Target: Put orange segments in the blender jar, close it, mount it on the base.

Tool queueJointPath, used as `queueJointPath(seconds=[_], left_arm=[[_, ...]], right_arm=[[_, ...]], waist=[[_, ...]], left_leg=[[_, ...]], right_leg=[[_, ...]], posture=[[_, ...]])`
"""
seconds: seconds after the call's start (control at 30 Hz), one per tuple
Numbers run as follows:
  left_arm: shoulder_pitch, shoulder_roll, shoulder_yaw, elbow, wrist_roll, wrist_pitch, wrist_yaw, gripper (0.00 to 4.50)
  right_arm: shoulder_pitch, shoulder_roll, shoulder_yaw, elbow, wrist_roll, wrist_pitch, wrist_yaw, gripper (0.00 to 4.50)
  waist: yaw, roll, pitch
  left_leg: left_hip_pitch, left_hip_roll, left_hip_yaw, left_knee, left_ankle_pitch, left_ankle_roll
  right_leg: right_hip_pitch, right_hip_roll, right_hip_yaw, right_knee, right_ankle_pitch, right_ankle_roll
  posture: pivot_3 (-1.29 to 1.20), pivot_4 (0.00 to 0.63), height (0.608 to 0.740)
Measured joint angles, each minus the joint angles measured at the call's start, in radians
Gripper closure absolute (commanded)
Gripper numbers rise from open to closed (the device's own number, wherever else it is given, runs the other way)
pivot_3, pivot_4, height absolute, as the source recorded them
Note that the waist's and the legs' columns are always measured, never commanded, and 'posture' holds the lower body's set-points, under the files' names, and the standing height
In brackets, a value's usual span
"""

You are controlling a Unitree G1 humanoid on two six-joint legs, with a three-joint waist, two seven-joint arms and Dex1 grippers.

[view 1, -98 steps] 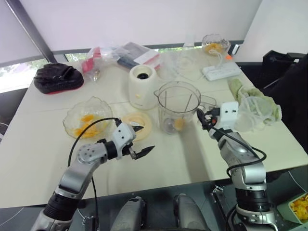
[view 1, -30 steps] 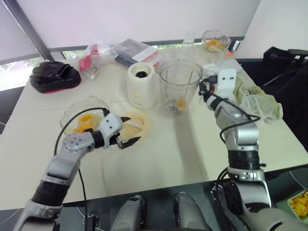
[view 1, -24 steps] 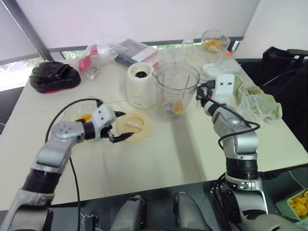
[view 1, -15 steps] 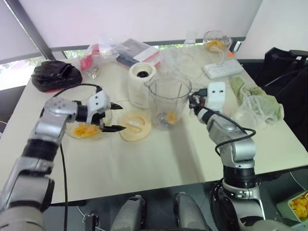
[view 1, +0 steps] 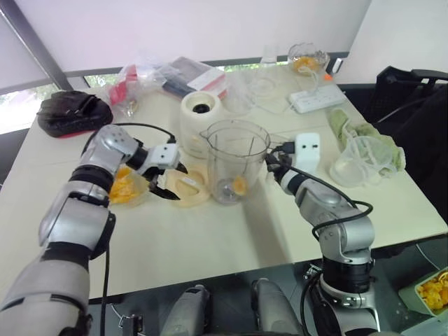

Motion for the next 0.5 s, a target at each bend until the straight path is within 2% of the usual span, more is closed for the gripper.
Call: queueJointPath(seconds=[0.27,0.5], left_arm=[[-0.027,-0.064,-0.013,0.078,0.127,-0.043,0.182,0.00],[-0.038,-0.093,-0.007,0.098,0.169,-0.016,0.263,0.00]], right_arm=[[0.002,-0.029,0.027,-0.013,-0.076,-0.073,-0.036,3.44],[0.002,-0.038,0.033,-0.014,-0.105,-0.103,-0.038,3.44]], waist=[[0.000,-0.001,0.001],[-0.001,-0.002,0.000]], left_leg=[[0.000,0.000,0.000,0.001,-0.001,0.002],[0.000,0.000,0.000,0.002,0.000,0.001]], right_leg=[[-0.001,0.000,0.000,0.003,0.000,0.000],[-0.001,0.000,0.000,0.004,0.000,0.000]], posture=[[0.00,0.150,0.740],[0.00,0.150,0.740]])
